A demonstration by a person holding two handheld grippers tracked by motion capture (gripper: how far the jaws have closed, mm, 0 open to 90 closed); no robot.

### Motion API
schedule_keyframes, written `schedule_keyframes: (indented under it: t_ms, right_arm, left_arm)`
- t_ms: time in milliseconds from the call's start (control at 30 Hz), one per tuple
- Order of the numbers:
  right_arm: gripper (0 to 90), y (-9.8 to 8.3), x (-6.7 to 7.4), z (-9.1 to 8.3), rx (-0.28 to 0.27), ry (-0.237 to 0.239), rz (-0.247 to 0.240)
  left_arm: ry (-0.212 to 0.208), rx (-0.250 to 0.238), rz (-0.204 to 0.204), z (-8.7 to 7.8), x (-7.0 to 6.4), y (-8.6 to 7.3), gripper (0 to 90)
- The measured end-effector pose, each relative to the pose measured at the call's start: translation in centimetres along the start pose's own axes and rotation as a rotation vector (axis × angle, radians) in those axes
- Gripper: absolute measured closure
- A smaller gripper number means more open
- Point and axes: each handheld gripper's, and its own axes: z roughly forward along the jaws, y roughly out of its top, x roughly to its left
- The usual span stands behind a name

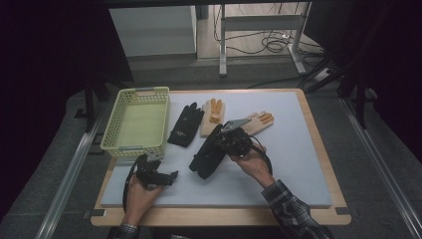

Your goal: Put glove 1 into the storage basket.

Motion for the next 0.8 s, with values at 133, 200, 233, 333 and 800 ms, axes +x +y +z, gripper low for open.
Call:
schedule_keyframes:
  t_ms: [133,200,233,333,800]
  right_arm:
    - [82.4,-1.1,0.7,-1.9,0.002,0.047,-0.020]
    - [82.4,-1.8,0.9,-2.5,0.014,0.065,-0.031]
    - [82.3,-2.3,1.0,-2.6,0.023,0.069,-0.034]
    - [80.0,-3.9,0.7,-2.3,0.059,0.065,-0.027]
    - [69.4,-3.9,1.5,-0.9,0.022,0.069,0.000]
  left_arm:
    - [0.001,0.000,0.001,0.0,0.0,0.0,1.4]
    - [0.001,0.000,0.001,0.0,0.0,0.0,1.5]
    - [0.001,0.000,0.001,0.0,0.0,0.0,1.5]
    - [0.000,0.000,-0.001,0.0,0.0,0.0,1.5]
    - [0.000,0.000,-0.002,0.0,0.0,0.0,1.5]
